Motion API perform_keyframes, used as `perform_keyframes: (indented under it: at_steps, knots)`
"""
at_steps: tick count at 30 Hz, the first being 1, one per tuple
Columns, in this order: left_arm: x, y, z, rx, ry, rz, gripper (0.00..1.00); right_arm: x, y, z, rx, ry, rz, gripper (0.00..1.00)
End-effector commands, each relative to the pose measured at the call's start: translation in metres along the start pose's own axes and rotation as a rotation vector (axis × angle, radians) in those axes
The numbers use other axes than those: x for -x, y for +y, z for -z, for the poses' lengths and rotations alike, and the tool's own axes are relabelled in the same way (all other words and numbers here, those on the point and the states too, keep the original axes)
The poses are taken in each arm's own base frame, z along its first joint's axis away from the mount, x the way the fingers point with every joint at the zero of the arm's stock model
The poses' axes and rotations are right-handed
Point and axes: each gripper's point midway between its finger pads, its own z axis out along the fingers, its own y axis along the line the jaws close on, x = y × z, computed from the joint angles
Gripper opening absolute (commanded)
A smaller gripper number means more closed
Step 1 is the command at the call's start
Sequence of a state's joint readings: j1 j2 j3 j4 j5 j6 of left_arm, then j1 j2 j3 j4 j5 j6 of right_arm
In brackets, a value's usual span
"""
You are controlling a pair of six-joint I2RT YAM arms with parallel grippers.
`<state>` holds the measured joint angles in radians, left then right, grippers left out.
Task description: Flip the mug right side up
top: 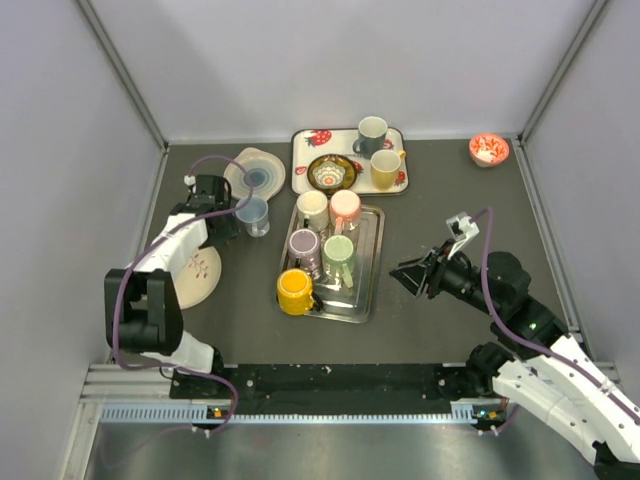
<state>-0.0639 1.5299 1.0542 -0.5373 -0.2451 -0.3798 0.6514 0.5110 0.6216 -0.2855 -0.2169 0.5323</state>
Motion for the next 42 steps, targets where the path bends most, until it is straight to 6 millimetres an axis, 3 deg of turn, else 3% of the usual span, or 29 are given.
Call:
perform_keyframes:
  at_steps: [1, 5, 6, 7, 8, 9, 11, 12, 17, 18, 21, 23, 24, 25, 29, 30, 31, 37, 42]
  knots:
    - [0.034, 0.01, 0.052, 0.008, -0.104, 0.057, 0.66, 0.005, 0.002, 0.001, 0.006, -0.017, 0.02, 0.45]
    - [0.036, 0.015, 0.097, -0.049, -0.207, 0.074, 0.68, 0.002, -0.002, -0.002, -0.007, -0.006, 0.031, 0.46]
    - [0.037, 0.008, 0.119, -0.098, -0.265, 0.073, 0.68, 0.0, -0.004, -0.003, -0.012, 0.0, 0.034, 0.46]
    - [0.033, 0.004, 0.128, -0.117, -0.287, 0.065, 0.69, -0.003, -0.007, -0.005, -0.019, 0.01, 0.044, 0.48]
    - [0.025, 0.005, 0.132, -0.096, -0.308, 0.055, 0.69, -0.003, -0.009, -0.006, -0.028, 0.012, 0.049, 0.48]
    - [0.017, -0.009, 0.15, -0.152, -0.349, 0.035, 0.69, -0.005, -0.011, -0.008, -0.033, 0.019, 0.053, 0.49]
    - [0.001, -0.016, 0.156, -0.167, -0.371, 0.015, 0.69, -0.008, -0.015, -0.011, -0.042, 0.039, 0.073, 0.5]
    - [-0.011, -0.031, 0.168, -0.23, -0.378, 0.008, 0.7, -0.007, -0.015, -0.013, -0.044, 0.04, 0.081, 0.51]
    - [-0.056, -0.047, 0.176, -0.277, -0.334, 0.016, 0.75, -0.016, -0.027, -0.022, -0.08, 0.091, 0.114, 0.52]
    - [-0.065, -0.054, 0.179, -0.309, -0.316, 0.032, 0.99, -0.018, -0.029, -0.023, -0.086, 0.103, 0.117, 0.52]
    - [-0.083, -0.063, 0.178, -0.373, -0.254, 0.138, 0.99, -0.025, -0.034, -0.029, -0.104, 0.145, 0.113, 0.52]
    - [-0.098, -0.068, 0.171, -0.422, -0.215, 0.166, 0.99, -0.027, -0.038, -0.034, -0.134, 0.156, 0.097, 0.6]
    - [-0.092, -0.077, 0.179, -0.499, -0.24, 0.219, 0.99, -0.03, -0.04, -0.039, -0.159, 0.176, 0.1, 0.61]
    - [-0.104, -0.079, 0.171, -0.514, -0.209, 0.216, 0.99, -0.032, -0.04, -0.043, -0.169, 0.187, 0.105, 0.64]
    - [-0.117, -0.086, 0.169, -0.577, -0.162, 0.259, 0.99, -0.052, -0.032, -0.062, -0.198, 0.32, 0.177, 0.68]
    - [-0.12, -0.087, 0.168, -0.579, -0.15, 0.249, 0.99, -0.046, -0.023, -0.069, -0.204, 0.32, 0.22, 0.68]
    - [-0.121, -0.089, 0.168, -0.585, -0.144, 0.244, 0.99, -0.061, -0.032, -0.076, -0.25, 0.391, 0.236, 0.69]
    - [-0.126, -0.091, 0.169, -0.599, -0.132, 0.186, 0.99, -0.059, -0.051, -0.107, -0.392, 0.402, 0.249, 0.71]
    - [-0.119, -0.087, 0.179, -0.65, -0.195, 0.143, 0.99, -0.076, -0.062, -0.132, -0.433, 0.472, 0.256, 0.69]
